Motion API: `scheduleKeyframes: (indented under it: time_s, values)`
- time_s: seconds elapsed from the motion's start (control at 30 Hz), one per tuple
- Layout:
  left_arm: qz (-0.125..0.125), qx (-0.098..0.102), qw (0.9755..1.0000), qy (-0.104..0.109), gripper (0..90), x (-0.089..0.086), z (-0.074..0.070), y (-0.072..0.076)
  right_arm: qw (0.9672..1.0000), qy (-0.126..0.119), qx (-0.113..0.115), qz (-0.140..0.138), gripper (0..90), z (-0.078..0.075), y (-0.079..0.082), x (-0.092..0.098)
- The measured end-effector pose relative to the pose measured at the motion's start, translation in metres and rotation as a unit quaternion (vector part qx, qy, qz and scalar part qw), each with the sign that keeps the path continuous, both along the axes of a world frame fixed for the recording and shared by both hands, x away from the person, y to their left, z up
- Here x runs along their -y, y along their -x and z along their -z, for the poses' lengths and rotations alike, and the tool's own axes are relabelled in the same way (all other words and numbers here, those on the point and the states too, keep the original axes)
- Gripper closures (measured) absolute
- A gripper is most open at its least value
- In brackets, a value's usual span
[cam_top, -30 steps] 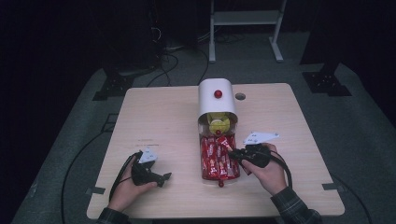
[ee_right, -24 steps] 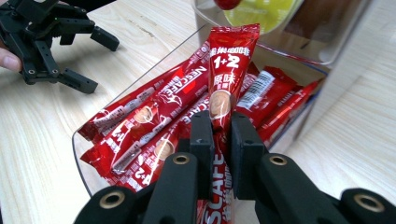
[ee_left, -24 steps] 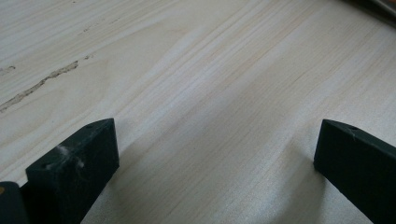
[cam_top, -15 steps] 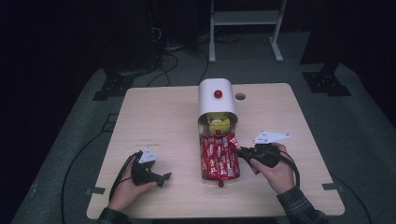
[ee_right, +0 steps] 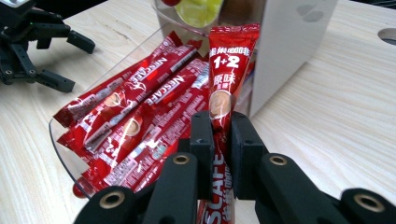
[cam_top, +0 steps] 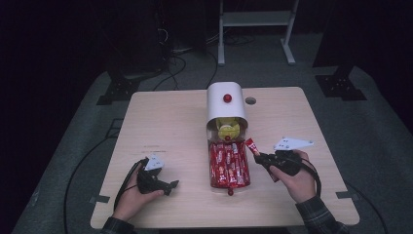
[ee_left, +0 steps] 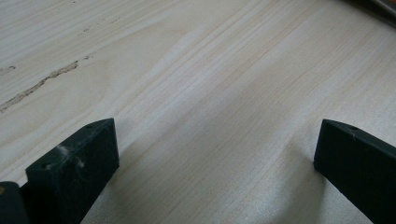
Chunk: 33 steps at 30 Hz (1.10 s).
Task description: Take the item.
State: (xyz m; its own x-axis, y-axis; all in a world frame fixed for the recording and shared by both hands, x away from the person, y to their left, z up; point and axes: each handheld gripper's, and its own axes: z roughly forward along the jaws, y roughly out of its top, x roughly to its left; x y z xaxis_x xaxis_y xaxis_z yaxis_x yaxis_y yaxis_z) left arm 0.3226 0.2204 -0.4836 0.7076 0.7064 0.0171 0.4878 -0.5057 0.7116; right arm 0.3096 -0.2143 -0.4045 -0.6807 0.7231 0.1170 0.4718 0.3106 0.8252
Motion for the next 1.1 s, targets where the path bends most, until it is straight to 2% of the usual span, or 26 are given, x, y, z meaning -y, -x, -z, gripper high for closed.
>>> scheduleKeyframes:
  time_s: [0.5, 1.1]
  values:
    - [0.000, 0.000, 1.0000, 0.000, 0.0, 0.000, 0.000, 0.000, 0.9996, 0.010, -0.003, 0.025, 80.7, 0.008, -0.004, 0.016]
    - [0.000, 0.000, 1.0000, 0.001, 0.0, 0.000, 0.000, 0.000, 0.9985, 0.025, -0.029, 0.040, 80.6, 0.035, -0.021, 0.019]
